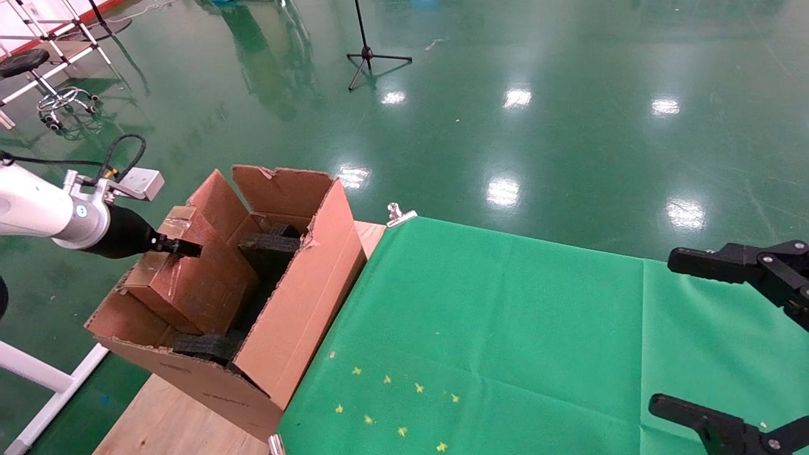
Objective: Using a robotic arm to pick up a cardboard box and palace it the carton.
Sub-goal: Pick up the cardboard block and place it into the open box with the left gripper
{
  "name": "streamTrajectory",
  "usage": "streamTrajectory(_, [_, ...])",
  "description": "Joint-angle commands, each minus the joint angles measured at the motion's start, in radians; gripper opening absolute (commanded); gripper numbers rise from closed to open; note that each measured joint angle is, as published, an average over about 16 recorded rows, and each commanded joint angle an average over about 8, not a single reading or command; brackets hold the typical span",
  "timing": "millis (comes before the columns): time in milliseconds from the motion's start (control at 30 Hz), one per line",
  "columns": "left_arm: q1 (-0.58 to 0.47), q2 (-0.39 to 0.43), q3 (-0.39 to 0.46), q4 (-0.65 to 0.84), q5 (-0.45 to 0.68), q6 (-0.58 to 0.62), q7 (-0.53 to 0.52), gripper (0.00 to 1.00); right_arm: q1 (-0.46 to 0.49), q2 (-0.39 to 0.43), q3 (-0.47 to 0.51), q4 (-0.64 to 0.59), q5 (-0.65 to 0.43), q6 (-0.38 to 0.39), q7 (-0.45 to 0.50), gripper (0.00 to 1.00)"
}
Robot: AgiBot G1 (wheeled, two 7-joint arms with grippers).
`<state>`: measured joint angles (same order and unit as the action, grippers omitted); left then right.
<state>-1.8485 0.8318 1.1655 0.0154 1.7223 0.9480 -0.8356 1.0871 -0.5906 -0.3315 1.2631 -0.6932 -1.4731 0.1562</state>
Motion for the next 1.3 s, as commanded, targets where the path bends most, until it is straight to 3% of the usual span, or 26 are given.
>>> streamTrajectory(33, [0.005, -0.001, 0.004, -0.008, 0.005, -0.011, -0.001, 0.0, 0.0, 0.0, 0.0, 0.0, 0.0, 0.0, 0.0, 1.0])
streamTrajectory(767, [-0.052, 0.002, -0.017, -0.038, -0.023, -0.064, 0.123, 0.0, 0.0, 0.0, 0.0, 0.0, 0.0, 0.0, 0.0, 1.0])
streamTrajectory(1033, [0.006, 0.024, -0.011, -0.015, -0.014, -0.052, 0.125, 0.0, 0.0, 0.0, -0.001, 0.0, 0.0, 0.0, 0.0, 1.0])
streamTrajectory(1300, [0.106, 0.042, -0.017, 0.005, -0.023, -0.117, 0.094, 0.0, 0.0, 0.0, -0.001, 0.0, 0.0, 0.0, 0.0, 1.0])
